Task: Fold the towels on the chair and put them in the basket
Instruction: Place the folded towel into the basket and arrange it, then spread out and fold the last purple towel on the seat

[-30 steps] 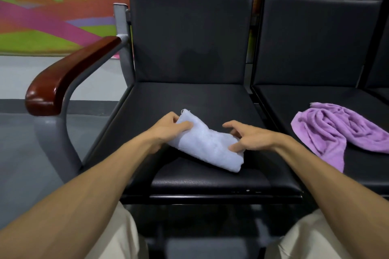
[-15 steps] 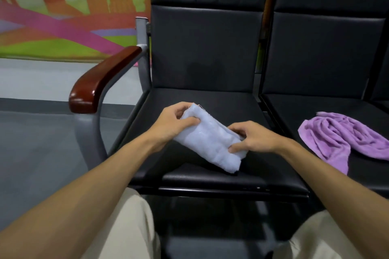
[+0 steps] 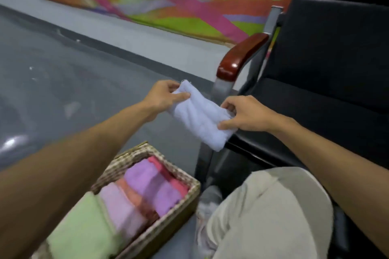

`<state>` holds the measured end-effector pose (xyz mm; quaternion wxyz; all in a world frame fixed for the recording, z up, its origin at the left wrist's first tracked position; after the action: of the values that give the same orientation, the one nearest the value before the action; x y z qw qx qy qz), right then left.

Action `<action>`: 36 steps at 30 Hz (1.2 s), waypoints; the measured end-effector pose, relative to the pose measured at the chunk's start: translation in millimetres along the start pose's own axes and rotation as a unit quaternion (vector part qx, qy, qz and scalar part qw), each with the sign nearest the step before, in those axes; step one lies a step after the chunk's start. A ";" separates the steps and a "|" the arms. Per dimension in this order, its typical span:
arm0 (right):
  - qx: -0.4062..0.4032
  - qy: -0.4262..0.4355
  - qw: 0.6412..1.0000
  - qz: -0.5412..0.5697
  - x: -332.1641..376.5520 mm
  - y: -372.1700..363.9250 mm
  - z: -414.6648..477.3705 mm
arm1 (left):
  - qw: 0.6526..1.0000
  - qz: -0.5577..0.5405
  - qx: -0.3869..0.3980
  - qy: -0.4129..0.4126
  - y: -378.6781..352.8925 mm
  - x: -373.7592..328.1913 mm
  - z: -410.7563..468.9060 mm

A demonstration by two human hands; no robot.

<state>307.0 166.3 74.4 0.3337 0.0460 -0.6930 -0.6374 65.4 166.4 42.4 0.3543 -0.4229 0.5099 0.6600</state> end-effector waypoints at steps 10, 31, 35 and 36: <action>0.195 -0.019 0.967 0.163 76.8 -220.7 25.1 | 0.963 0.223 0.007 0.149 82.1 177.2 -78.1; 0.175 0.063 0.976 -0.109 68.2 -266.5 5.0 | 0.917 0.377 0.082 0.106 46.3 213.8 -105.5; 0.080 0.082 0.975 -0.189 41.6 -185.2 -2.7 | 0.941 0.311 0.126 0.034 11.0 142.4 -76.2; 0.045 0.094 0.967 -0.234 31.0 -163.1 -8.1 | 0.941 0.311 0.135 0.015 -2.9 122.2 -70.7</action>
<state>228.3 114.4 -62.4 0.2364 0.2812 -0.6564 -0.6589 34.2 102.7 -79.7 0.1775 -0.2017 0.7056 0.6557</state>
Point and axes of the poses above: each hand's wrist, its own z-axis towards the middle knuckle, its own y-axis out of the back of the hand, x = y × z, the point moved 1 cm from there along z, towards the middle knuckle, and after that the axes turned 4 degrees about -x, right-handed, at the moved point
